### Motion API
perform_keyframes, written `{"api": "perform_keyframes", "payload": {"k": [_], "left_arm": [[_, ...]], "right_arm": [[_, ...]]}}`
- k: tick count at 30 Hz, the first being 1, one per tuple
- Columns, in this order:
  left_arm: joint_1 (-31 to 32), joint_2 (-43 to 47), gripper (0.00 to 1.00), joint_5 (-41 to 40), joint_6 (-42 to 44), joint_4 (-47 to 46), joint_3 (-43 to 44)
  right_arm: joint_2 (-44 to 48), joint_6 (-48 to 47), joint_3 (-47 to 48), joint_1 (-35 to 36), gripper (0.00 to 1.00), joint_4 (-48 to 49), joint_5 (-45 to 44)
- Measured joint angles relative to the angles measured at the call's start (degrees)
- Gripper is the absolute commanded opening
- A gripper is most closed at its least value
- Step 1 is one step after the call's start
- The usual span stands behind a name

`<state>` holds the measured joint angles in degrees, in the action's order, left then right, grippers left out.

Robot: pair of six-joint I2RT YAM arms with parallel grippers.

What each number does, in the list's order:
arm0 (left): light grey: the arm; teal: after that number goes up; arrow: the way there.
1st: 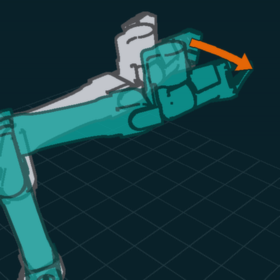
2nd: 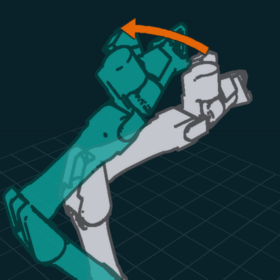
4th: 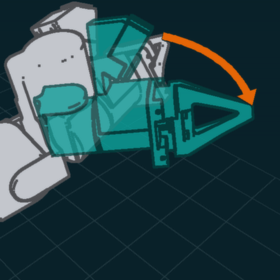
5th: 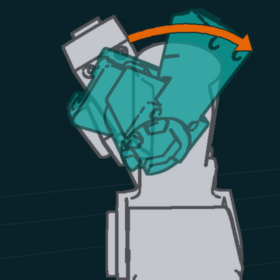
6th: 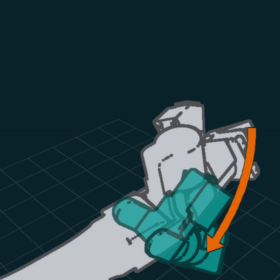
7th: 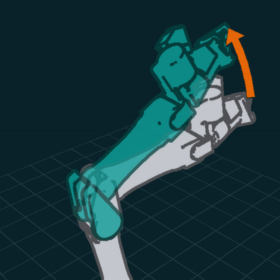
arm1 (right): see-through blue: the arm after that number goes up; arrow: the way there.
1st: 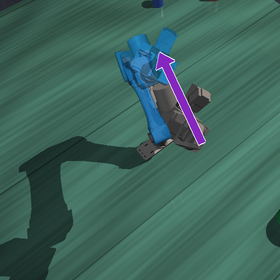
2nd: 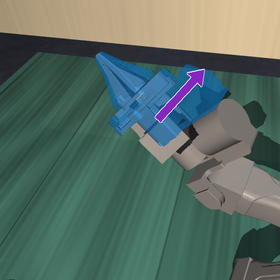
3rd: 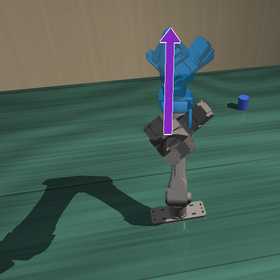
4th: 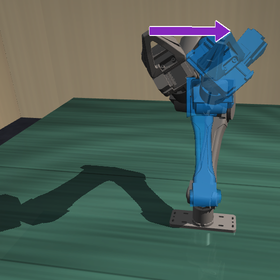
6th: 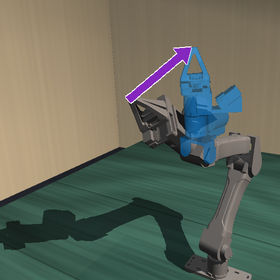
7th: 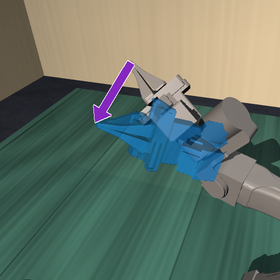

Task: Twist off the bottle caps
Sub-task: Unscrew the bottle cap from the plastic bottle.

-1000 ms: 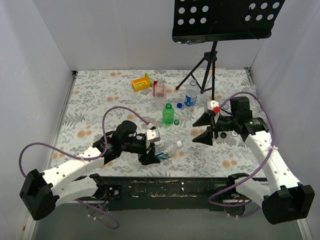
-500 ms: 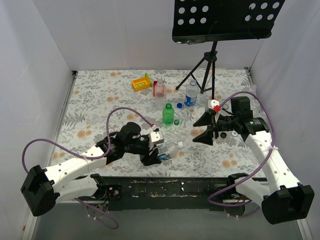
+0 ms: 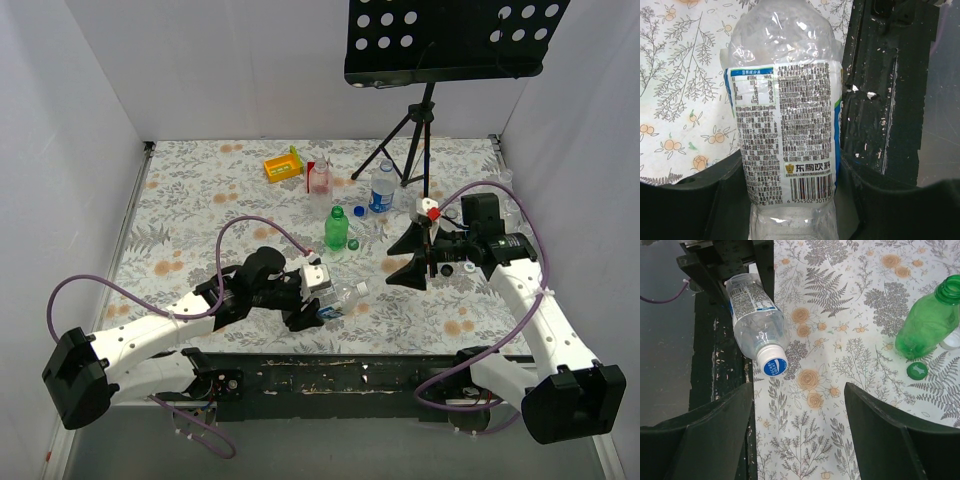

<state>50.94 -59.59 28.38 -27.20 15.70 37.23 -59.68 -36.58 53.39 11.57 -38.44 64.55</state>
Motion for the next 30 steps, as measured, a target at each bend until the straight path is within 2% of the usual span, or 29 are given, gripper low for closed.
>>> {"api": "perform_keyframes", "payload": {"k": [30], "left_arm": [[2.3, 0.0, 0.0, -5.4, -0.1, -4.0, -1.2]], "right_arm": [[-2.3, 4.0, -0.4, -0.7, 0.81, -0.5, 0.3]]}}
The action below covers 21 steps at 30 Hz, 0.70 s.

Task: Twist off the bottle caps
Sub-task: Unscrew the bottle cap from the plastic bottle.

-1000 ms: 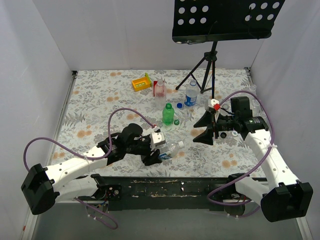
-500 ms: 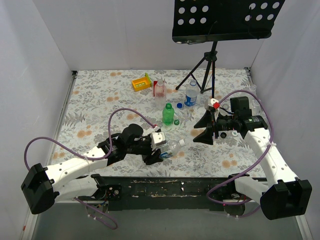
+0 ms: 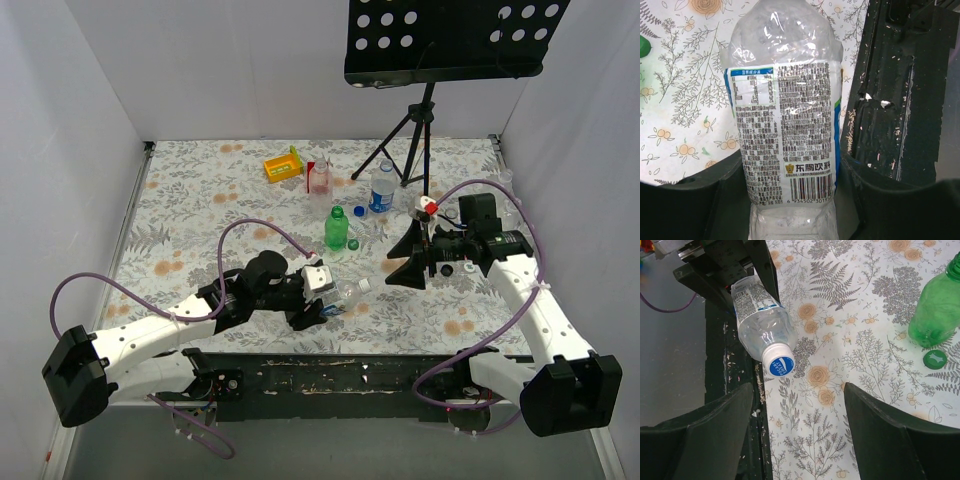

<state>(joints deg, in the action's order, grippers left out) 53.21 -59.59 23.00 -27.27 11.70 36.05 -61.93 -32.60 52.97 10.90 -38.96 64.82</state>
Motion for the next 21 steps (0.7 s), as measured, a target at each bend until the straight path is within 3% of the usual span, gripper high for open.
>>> {"api": "perform_keyframes", "payload": {"k": [21], "left_arm": [[2.1, 0.0, 0.0, -3.8, 0.0, -3.1, -0.1]], "right_arm": [[-4.3, 7.3, -0.2, 0.0, 0.8, 0.8, -0.8]]}}
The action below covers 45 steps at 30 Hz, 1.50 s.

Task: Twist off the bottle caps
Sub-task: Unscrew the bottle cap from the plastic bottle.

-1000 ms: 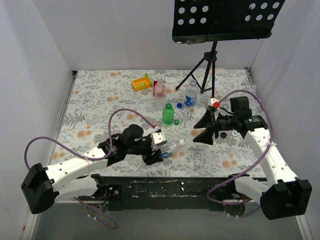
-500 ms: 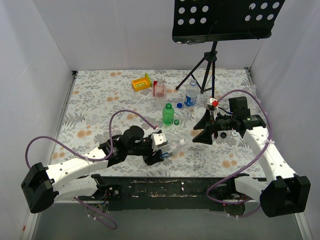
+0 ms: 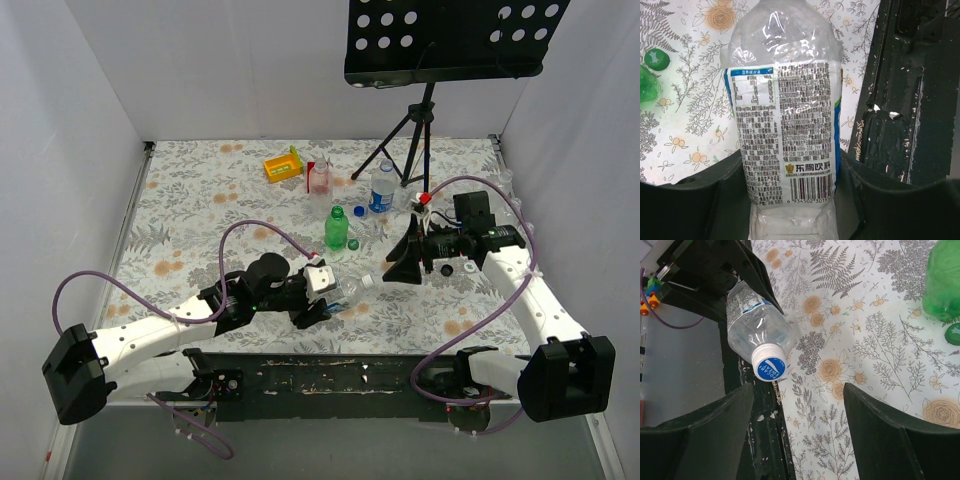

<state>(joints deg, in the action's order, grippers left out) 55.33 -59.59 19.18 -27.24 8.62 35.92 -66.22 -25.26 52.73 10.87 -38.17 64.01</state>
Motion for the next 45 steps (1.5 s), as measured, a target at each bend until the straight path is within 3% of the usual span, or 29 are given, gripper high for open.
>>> {"api": "perform_keyframes", "payload": {"k": [11, 24, 26, 30, 31, 37, 45], "left_arm": [[1.0, -2.0, 0.0, -1.9, -0.1, -2.6, 0.0], [1.7, -4.2, 0.0, -3.8, -0.7, -5.0, 0.0], [1.8, -4.3, 0.0, -4.0, -0.9, -5.4, 0.0], [1.9, -4.5, 0.0, -4.5, -1.2, -5.7, 0.0], [1.9, -4.6, 0.0, -4.7, -1.2, -5.7, 0.0], [1.9, -4.7, 0.0, -5.1, -1.3, -6.0, 0.0], [1.9, -3.3, 0.0, -5.2, -1.1, -6.1, -0.9]], "right_arm": [[-0.7, 20.5, -4.3, 0.2, 0.79, 12.4, -2.0], [-3.8, 26.8, -5.0, 3.8, 0.73, 14.4, -1.3], [-4.9, 26.7, -5.0, 4.6, 0.69, 14.2, -1.6], [-6.0, 26.6, -4.9, 5.7, 0.43, 13.2, -1.8], [-6.0, 26.5, -4.8, 5.9, 0.41, 13.0, -1.5], [-6.0, 26.4, -4.3, 6.1, 0.5, 12.5, -0.3], [-5.9, 26.4, -4.3, 6.1, 0.53, 12.5, 0.5]]}}
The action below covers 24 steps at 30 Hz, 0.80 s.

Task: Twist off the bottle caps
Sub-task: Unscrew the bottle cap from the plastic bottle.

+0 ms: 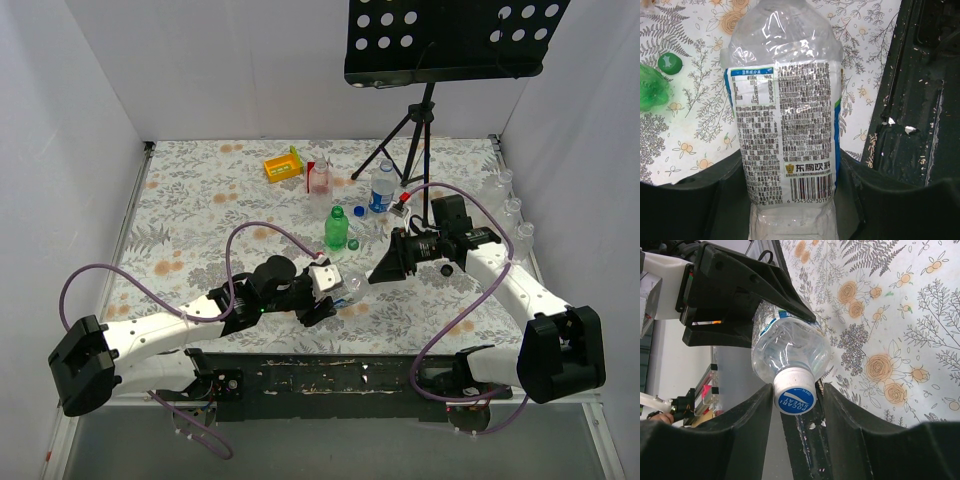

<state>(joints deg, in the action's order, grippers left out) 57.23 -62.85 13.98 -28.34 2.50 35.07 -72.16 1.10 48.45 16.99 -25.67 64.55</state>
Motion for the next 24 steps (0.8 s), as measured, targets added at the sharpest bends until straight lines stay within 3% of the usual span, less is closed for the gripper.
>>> {"api": "perform_keyframes", "payload": {"k": [6, 7, 12, 15, 19, 24], "left_arm": [[0.0, 0.0, 0.0, 0.0, 0.0, 0.0, 0.0], [0.0, 0.0, 0.0, 0.0, 0.0, 0.0, 0.0], [0.0, 0.2, 0.0, 0.0, 0.0, -0.2, -0.1], [0.0, 1.0, 0.0, 0.4, -1.2, -1.0, -0.9], [-0.3, 3.0, 0.0, 3.8, -4.0, -3.2, -2.7], [-5.1, 3.1, 0.0, 17.6, -7.6, -4.2, -2.6]], "right_arm": [[0.0, 0.1, 0.0, 0.0, 0.47, 0.2, 0.2], [0.0, 0.2, 0.0, 0.0, 0.43, 0.3, 0.2], [0.2, -0.5, 0.0, 0.0, 0.03, 0.8, 0.8], [0.7, -3.3, 0.0, -0.1, 0.01, 0.3, 2.0], [2.2, -17.2, 1.8, 0.3, 0.01, -6.3, 4.5], [0.5, -50.6, 10.4, 2.5, 0.01, -27.5, 5.8]]}}
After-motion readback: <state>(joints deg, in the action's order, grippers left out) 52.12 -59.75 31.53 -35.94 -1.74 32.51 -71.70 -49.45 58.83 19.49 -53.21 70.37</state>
